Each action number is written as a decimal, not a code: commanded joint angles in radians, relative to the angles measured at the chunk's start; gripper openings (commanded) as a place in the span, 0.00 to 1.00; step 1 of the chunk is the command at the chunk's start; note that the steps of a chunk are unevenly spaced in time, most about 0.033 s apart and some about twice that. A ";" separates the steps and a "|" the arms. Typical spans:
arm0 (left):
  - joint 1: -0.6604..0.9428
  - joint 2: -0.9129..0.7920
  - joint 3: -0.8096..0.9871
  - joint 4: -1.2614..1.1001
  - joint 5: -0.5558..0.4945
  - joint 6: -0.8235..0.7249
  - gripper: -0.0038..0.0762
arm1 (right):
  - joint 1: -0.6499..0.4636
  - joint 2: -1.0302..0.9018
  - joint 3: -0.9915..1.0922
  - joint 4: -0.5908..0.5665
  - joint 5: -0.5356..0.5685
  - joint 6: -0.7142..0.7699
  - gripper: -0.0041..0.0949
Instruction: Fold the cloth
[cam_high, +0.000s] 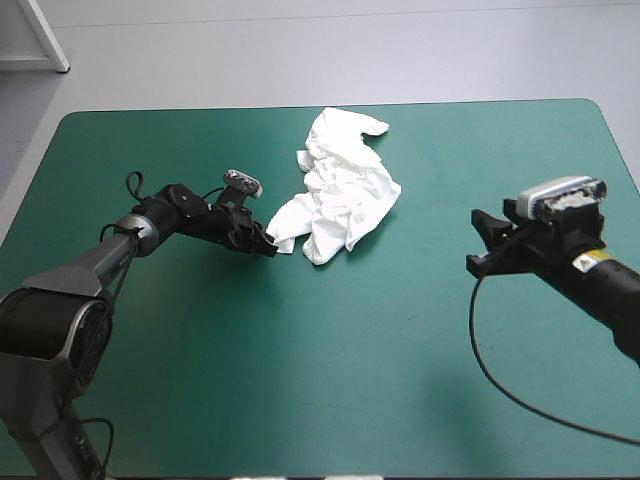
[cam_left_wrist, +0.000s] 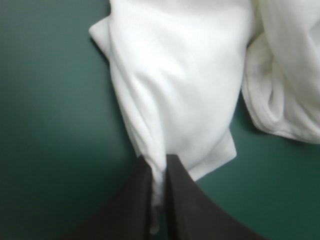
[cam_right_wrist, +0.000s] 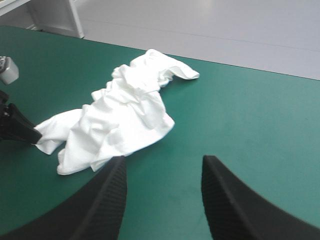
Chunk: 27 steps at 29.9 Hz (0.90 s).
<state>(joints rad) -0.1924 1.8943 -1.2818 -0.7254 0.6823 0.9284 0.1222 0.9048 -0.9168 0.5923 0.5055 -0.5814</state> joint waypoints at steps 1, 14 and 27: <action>-0.002 -0.062 -0.034 0.020 0.019 -0.044 0.07 | 0.016 0.151 -0.100 0.130 -0.044 -0.110 0.51; -0.002 -0.077 -0.049 0.049 0.027 -0.074 0.07 | 0.053 0.793 -0.504 0.205 0.093 -0.238 0.69; -0.002 -0.077 -0.049 0.049 0.014 -0.074 0.07 | 0.059 1.191 -0.918 0.160 0.245 -0.162 0.67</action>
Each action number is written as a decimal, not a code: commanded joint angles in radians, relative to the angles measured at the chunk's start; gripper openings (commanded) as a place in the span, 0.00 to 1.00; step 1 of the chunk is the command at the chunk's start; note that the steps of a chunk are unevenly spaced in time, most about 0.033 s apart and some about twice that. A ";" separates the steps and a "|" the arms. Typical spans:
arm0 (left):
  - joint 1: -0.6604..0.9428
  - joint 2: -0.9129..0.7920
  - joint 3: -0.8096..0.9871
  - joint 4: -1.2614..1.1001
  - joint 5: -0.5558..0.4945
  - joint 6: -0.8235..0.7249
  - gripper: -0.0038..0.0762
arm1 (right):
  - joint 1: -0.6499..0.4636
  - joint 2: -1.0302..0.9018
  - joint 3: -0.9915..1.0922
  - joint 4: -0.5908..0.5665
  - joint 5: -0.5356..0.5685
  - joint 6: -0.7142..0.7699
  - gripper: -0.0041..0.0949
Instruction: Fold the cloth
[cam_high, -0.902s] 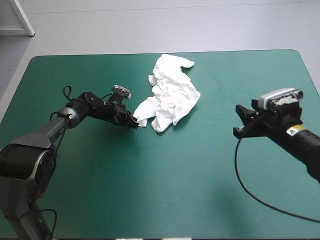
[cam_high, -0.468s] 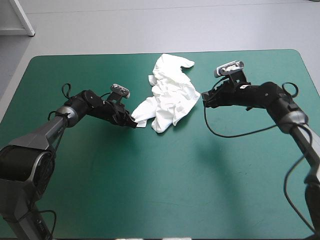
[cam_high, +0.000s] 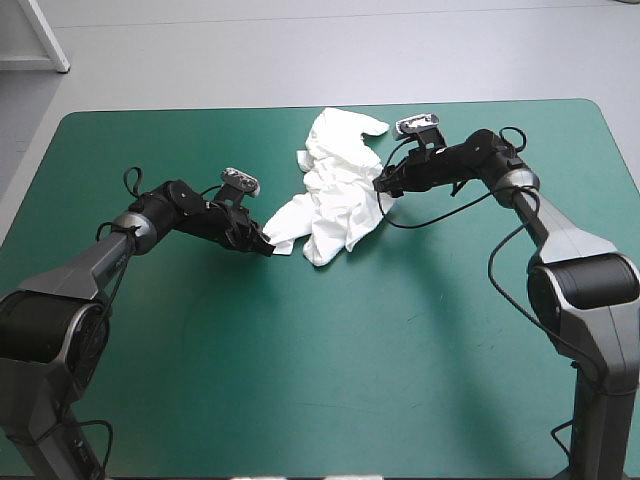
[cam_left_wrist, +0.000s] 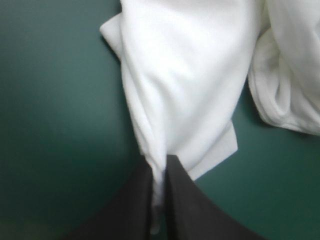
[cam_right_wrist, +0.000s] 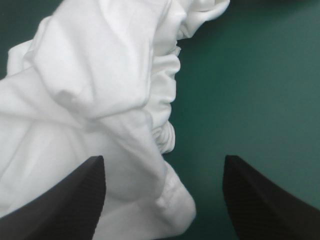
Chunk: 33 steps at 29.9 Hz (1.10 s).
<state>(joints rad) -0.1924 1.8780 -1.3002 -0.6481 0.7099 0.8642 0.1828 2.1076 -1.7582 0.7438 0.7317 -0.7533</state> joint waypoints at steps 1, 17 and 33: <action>-0.002 -0.061 -0.031 -0.028 -0.014 -0.010 0.07 | -0.001 0.004 -0.083 0.001 0.021 0.010 0.65; -0.002 -0.061 -0.031 -0.013 -0.043 0.001 0.07 | -0.001 0.044 -0.085 -0.165 -0.056 0.049 0.03; 0.092 -0.348 -0.091 0.051 -0.057 -0.009 0.07 | -0.001 -0.340 -0.085 -0.317 -0.009 0.129 0.03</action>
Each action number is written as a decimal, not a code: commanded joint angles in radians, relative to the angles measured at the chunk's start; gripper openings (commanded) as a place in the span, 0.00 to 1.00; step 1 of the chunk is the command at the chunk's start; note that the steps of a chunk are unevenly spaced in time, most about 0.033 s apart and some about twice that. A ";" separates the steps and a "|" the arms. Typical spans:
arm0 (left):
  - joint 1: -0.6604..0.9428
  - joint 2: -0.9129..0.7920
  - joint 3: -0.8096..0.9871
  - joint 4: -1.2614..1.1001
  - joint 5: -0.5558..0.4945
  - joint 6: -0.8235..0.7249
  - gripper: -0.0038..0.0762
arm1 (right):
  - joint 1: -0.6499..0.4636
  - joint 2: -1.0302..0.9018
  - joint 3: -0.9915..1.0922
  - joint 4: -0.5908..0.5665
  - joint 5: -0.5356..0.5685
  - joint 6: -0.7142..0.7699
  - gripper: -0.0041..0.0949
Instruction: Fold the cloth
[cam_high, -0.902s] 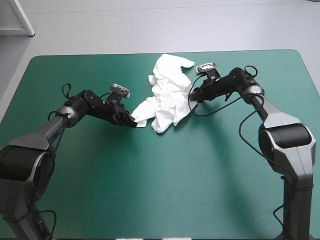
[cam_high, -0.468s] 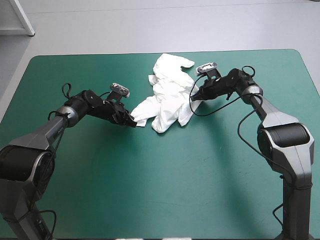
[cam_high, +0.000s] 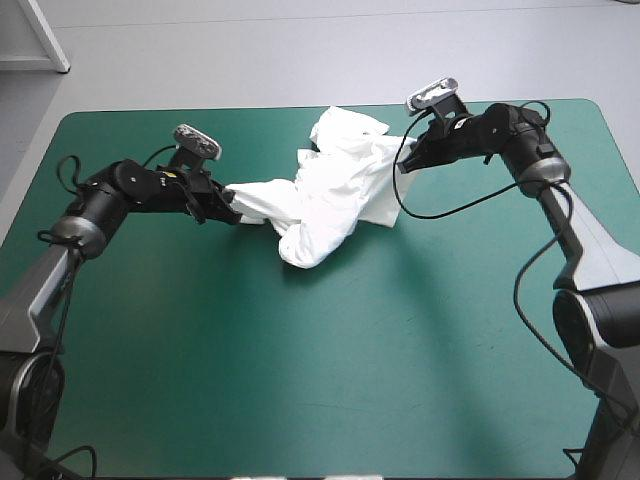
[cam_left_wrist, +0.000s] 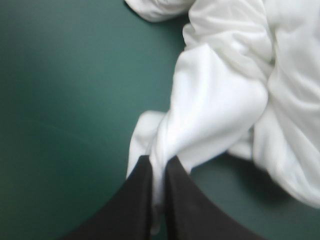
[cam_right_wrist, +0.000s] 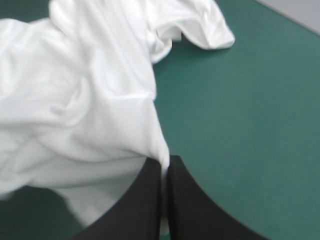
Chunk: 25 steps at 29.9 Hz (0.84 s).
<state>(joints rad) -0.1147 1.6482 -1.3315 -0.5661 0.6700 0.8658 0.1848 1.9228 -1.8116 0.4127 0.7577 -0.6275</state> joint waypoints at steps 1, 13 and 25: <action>0.017 -0.146 -0.078 -0.031 -0.010 -0.011 0.07 | -0.003 -0.197 -0.031 0.015 -0.038 0.003 0.03; 0.018 -0.399 -0.502 -0.005 0.079 -0.084 0.07 | -0.003 -0.699 -0.031 0.013 -0.191 -0.050 0.03; 0.018 -0.439 -1.076 0.131 0.309 -0.244 0.07 | -0.003 -1.028 -0.031 -0.004 -0.238 -0.101 0.03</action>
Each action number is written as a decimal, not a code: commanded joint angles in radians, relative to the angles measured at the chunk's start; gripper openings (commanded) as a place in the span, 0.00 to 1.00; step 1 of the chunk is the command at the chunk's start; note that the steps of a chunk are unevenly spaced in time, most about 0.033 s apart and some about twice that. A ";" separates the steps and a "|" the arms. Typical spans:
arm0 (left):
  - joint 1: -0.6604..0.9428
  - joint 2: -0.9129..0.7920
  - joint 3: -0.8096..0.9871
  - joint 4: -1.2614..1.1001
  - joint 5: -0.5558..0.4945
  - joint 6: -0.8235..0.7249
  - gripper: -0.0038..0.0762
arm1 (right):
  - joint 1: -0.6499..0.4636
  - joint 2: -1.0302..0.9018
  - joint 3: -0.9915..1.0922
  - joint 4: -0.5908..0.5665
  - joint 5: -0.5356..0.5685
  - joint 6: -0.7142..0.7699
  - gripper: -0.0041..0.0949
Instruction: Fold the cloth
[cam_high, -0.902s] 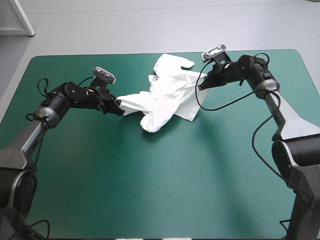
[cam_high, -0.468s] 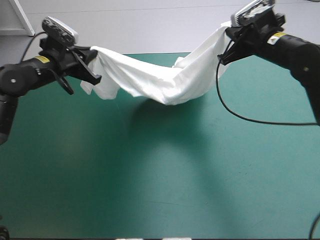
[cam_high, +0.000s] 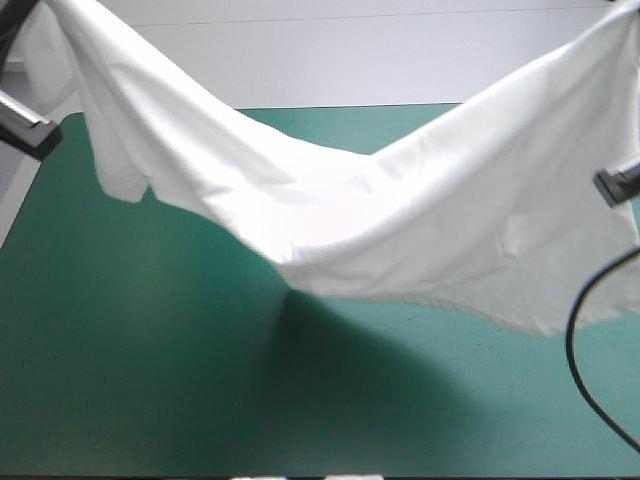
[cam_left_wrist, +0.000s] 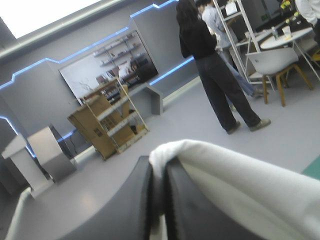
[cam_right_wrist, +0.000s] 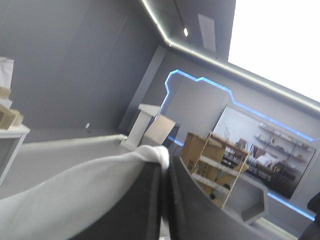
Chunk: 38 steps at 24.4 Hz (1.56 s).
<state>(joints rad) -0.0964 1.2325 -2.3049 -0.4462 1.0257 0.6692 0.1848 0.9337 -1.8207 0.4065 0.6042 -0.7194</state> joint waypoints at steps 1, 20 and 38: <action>0.000 -0.034 -0.125 0.017 -0.050 -0.054 0.07 | -0.003 -0.052 -0.022 0.001 -0.078 -0.010 0.03; 0.000 -0.108 0.282 0.143 -0.108 -0.083 0.07 | -0.003 0.014 0.105 0.028 0.084 0.062 0.03; 0.000 0.553 0.627 -0.039 -0.504 0.118 0.07 | -0.036 0.936 -0.001 0.009 -0.080 0.043 0.05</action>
<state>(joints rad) -0.0953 1.7953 -1.6500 -0.4145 0.5864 0.7609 0.1557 1.8642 -1.7288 0.4052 0.5588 -0.6694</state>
